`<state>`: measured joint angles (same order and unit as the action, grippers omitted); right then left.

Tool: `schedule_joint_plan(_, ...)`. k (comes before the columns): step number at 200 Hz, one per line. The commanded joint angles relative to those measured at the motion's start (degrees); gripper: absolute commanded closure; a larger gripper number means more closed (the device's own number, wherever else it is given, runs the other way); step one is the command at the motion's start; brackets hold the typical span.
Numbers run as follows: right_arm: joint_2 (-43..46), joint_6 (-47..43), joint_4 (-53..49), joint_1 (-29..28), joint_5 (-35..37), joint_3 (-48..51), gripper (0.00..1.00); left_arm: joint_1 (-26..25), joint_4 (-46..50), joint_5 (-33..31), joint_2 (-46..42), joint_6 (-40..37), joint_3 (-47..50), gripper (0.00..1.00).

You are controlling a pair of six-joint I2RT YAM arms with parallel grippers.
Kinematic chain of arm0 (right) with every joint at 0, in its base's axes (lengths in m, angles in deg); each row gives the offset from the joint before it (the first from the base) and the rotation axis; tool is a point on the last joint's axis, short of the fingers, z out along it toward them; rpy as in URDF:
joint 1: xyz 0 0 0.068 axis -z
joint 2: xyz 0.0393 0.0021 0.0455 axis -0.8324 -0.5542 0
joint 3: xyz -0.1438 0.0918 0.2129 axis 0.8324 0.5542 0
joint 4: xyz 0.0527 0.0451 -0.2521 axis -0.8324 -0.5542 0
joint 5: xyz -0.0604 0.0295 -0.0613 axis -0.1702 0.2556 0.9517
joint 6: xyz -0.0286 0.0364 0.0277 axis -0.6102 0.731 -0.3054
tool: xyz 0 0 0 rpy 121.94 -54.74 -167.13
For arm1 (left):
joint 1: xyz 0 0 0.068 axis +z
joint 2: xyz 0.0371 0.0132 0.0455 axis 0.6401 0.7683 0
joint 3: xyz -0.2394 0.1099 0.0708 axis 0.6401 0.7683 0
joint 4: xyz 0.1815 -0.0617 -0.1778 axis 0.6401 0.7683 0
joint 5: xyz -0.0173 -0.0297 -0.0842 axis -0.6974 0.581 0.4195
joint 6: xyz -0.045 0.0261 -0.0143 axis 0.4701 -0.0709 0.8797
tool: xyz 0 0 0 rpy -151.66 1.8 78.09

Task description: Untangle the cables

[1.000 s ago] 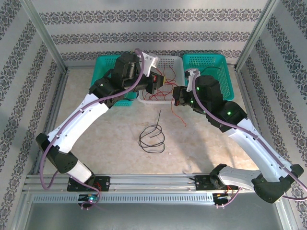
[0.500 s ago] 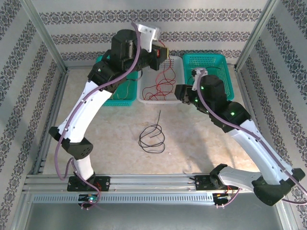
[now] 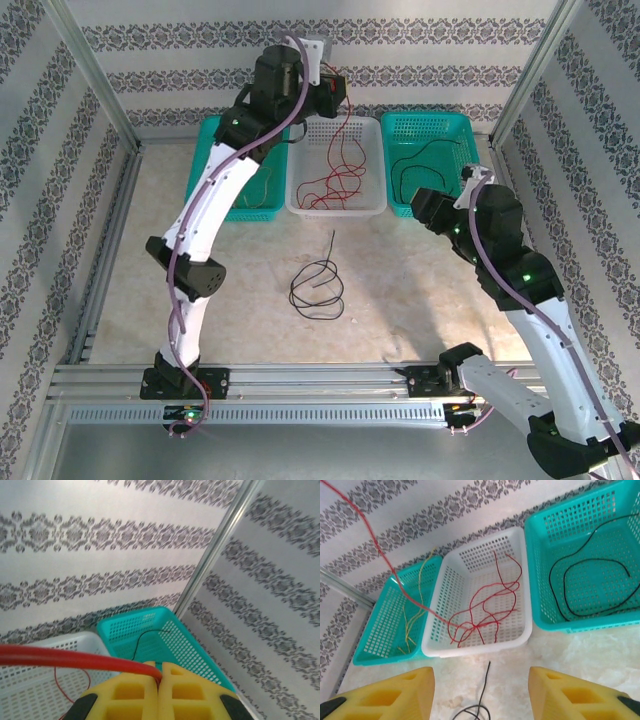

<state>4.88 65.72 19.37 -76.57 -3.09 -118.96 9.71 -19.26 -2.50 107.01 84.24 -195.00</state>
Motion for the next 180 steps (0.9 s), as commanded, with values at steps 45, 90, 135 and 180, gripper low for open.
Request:
schedule_joint_plan(45,-0.1,0.4,-1.4,0.4,-2.3,0.6,0.48,1.9,3.5,1.9,8.7,1.2,-1.3,1.0)
schedule_joint_plan(90,-1.6,-0.6,-3.4,0.5,-3.3,-1.6,0.49,3.6,4.4,3.9,15.8,2.1,-1.4,0.98)
schedule_joint_plan(135,-2.2,-0.6,-4.2,0.4,-4.1,-2.2,0.51,4.6,7.7,11.3,21.1,2.9,-1.2,0.58)
schedule_joint_plan(180,-3.3,0.0,-3.2,0.4,-5.2,-1.4,0.51,3.4,8.3,5.6,15.3,-0.3,2.4,0.1)
